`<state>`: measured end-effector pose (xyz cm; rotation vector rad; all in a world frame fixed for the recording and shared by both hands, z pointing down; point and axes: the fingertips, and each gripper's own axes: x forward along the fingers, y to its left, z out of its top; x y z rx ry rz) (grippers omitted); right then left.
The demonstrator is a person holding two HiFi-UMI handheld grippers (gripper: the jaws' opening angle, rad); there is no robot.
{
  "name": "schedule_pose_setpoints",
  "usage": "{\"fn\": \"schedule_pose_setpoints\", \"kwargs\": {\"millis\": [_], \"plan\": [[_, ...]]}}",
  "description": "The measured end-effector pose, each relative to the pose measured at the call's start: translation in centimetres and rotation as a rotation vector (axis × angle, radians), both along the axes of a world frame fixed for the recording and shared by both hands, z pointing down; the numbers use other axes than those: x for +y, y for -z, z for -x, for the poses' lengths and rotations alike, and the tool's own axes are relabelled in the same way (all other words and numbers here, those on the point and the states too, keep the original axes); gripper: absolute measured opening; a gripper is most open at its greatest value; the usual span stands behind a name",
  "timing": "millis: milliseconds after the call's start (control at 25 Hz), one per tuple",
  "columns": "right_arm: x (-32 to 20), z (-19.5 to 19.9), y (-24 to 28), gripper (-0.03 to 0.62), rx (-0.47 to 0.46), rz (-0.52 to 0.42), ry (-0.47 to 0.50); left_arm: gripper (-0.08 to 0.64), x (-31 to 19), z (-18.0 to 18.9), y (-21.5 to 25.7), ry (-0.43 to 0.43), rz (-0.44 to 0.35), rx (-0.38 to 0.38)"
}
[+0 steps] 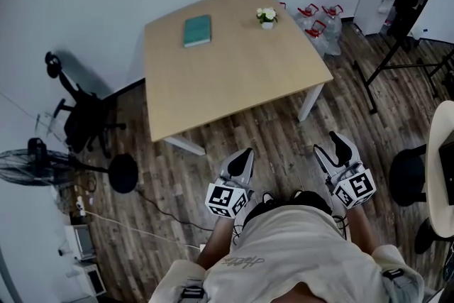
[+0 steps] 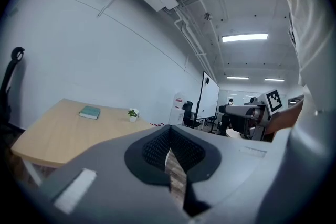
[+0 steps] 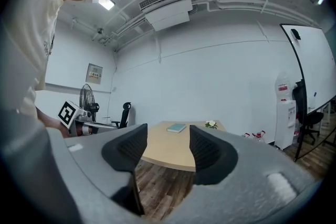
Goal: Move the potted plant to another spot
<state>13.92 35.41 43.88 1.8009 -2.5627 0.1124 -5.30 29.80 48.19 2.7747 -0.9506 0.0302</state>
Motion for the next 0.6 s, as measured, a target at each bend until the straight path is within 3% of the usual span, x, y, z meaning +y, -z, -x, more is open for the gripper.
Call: {"fn": "schedule_pose_setpoints", "kwargs": {"millis": [320, 400, 600], "plan": [[-0.7, 2.1, 0.3, 0.302, 0.036, -0.004, 0.015, 0.018, -0.3, 1.6, -0.3, 0.004, 0.013, 0.007], [-0.7, 2.4, 0.3, 0.349, 0.065, -0.004, 0.026, 0.018, -0.5, 1.5, -0.5, 0.000, 0.019, 0.004], [-0.9, 1.7, -0.7, 0.356, 0.064, 0.024, 0.015, 0.018, -1.0, 0.1, -0.6, -0.032, 0.024, 0.003]]}}
